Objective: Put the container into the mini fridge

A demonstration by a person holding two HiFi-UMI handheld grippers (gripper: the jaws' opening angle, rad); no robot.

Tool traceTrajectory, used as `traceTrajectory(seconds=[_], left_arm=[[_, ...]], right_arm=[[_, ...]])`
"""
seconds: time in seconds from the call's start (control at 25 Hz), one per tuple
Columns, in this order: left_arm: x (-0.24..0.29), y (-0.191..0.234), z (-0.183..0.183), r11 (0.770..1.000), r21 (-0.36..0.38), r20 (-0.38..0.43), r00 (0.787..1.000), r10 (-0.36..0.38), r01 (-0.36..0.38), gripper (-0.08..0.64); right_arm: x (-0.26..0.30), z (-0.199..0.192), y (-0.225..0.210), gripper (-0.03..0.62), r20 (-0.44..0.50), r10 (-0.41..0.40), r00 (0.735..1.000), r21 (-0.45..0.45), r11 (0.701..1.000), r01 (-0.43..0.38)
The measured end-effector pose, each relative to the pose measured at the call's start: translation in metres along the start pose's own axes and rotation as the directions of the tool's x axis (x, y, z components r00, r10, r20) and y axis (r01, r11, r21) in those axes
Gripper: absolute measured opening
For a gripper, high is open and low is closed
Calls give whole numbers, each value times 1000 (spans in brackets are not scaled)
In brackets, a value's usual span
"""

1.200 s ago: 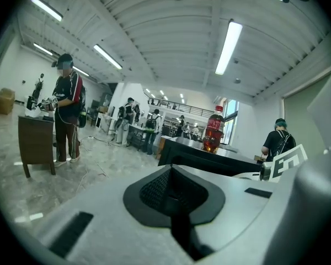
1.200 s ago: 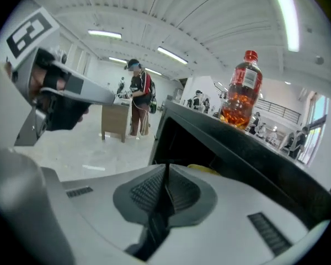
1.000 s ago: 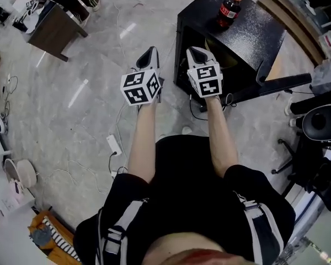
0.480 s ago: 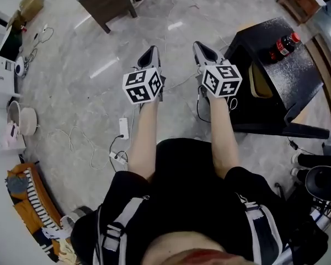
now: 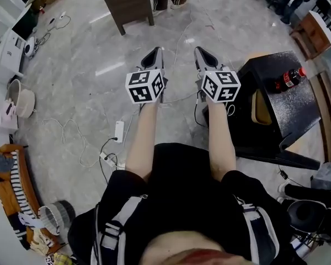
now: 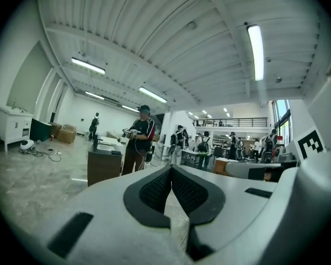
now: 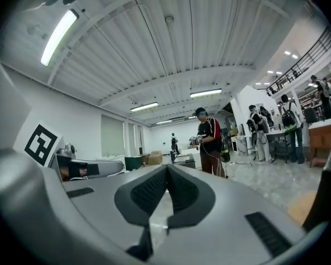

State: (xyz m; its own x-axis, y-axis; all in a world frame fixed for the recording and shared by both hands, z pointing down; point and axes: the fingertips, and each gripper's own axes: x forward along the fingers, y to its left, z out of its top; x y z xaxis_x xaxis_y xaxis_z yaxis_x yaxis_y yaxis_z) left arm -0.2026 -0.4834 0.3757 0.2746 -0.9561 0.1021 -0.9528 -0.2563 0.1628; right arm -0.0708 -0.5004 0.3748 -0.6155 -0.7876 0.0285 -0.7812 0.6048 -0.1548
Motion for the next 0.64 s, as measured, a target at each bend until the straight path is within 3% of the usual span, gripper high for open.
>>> traceTrajectory(seconds=[0.2, 0.4, 0.64], left_arm=[[7, -4, 1, 1000, -2, 1, 1000, -12, 12, 9], [18, -14, -1, 1000, -2, -12, 1000, -28, 28, 9], [29, -21, 3, 999, -1, -14, 999, -36, 36, 9]], right_arm=[[2, 3, -6, 11, -7, -12, 1000, -19, 1000, 11], [0, 5, -20, 11, -44, -80, 996, -123, 990, 75], [2, 12, -32, 11, -47, -100, 994, -126, 988, 94]])
